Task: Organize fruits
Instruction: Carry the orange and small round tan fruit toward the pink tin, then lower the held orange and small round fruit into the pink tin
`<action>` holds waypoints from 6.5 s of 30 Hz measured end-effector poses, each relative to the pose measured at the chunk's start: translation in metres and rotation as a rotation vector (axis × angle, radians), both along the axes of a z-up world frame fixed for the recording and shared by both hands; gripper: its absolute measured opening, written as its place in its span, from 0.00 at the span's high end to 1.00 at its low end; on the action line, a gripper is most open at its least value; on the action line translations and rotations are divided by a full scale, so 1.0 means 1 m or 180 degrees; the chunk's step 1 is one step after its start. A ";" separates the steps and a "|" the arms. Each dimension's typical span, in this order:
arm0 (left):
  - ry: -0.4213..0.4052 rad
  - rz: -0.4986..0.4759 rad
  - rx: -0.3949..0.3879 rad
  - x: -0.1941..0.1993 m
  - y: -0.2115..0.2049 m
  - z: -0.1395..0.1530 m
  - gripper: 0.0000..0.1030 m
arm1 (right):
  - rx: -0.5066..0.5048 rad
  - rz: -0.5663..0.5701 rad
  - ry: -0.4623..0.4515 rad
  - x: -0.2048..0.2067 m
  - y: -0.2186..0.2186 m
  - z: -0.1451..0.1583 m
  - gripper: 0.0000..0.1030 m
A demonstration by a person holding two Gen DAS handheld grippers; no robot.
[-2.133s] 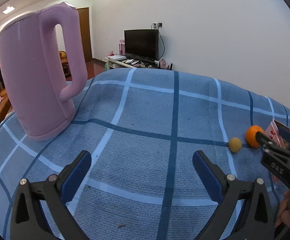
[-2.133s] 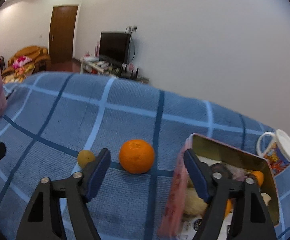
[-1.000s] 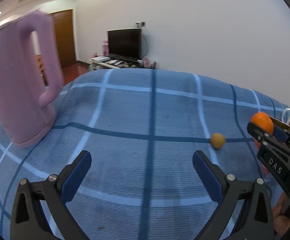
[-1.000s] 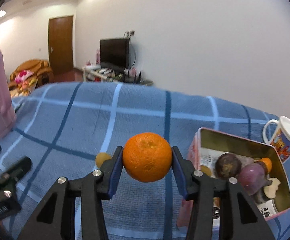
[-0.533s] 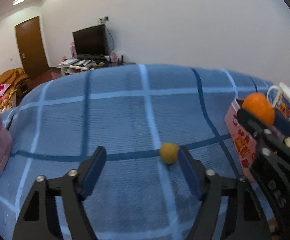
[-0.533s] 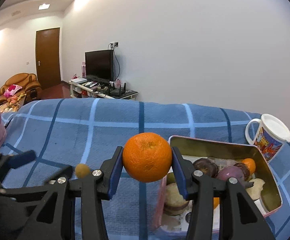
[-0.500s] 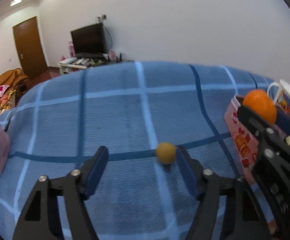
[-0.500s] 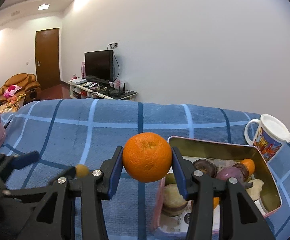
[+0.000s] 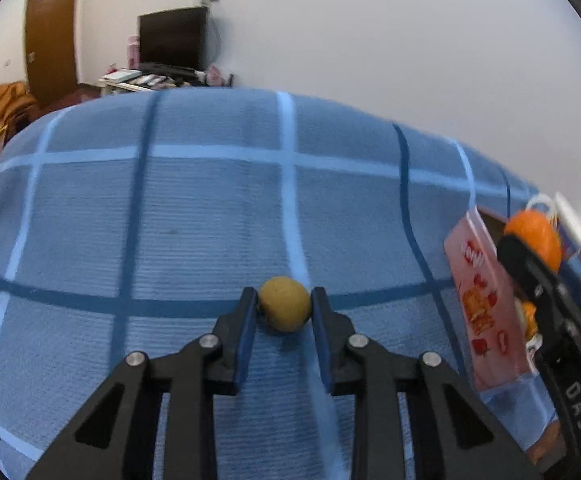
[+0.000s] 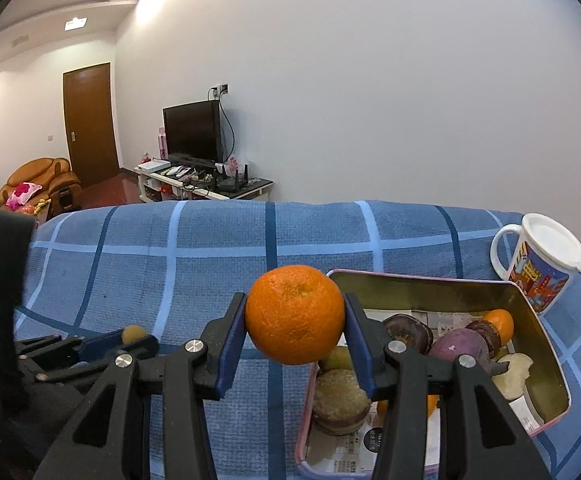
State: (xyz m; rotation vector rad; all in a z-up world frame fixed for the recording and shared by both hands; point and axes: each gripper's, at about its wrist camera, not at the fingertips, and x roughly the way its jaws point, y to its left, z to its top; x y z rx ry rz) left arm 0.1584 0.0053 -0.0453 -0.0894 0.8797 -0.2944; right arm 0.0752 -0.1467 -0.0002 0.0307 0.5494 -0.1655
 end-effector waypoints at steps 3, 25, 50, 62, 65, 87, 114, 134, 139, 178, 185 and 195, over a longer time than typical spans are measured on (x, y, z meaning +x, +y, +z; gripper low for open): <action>-0.0282 0.0071 0.0071 -0.014 0.008 0.012 0.72 | 0.0067 0.0084 -0.0067 -0.004 0.004 0.001 0.52; -0.1041 0.0470 0.0568 -0.072 0.038 0.033 0.72 | -0.0082 0.0490 -0.0391 -0.039 0.051 0.002 0.52; -0.1207 0.0485 0.0547 -0.119 0.017 0.039 0.72 | -0.0251 0.0423 -0.0438 -0.083 0.033 0.007 0.52; -0.1239 0.0384 0.0552 -0.131 -0.002 0.040 0.72 | -0.0283 0.0332 -0.0427 -0.099 0.015 0.008 0.52; -0.1250 0.0350 0.0567 -0.134 -0.009 0.040 0.72 | -0.0288 0.0307 -0.0426 -0.101 0.010 0.008 0.52; -0.1225 0.0115 0.0521 -0.149 -0.053 0.039 0.72 | -0.0332 0.0149 -0.0423 -0.118 -0.029 0.009 0.52; -0.1224 -0.0177 0.0501 -0.161 -0.114 0.040 0.72 | -0.0384 -0.0078 -0.0379 -0.130 -0.084 0.010 0.52; -0.1223 -0.0401 0.0458 -0.158 -0.159 0.040 0.72 | -0.0515 -0.0321 -0.0330 -0.126 -0.122 0.009 0.52; -0.1199 -0.0420 0.0443 -0.155 -0.167 0.040 0.72 | -0.0548 -0.0403 -0.0309 -0.122 -0.132 0.008 0.52; -0.0969 -0.0298 0.0174 -0.110 -0.185 0.034 0.72 | -0.0592 -0.0512 -0.0144 -0.077 -0.159 0.003 0.52; -0.0908 -0.0225 0.0165 -0.100 -0.181 0.032 0.72 | -0.0568 -0.0476 -0.0103 -0.065 -0.156 0.001 0.52; -0.0782 -0.0119 0.0193 -0.088 -0.176 0.027 0.72 | -0.0570 -0.0340 0.0030 -0.048 -0.151 -0.003 0.52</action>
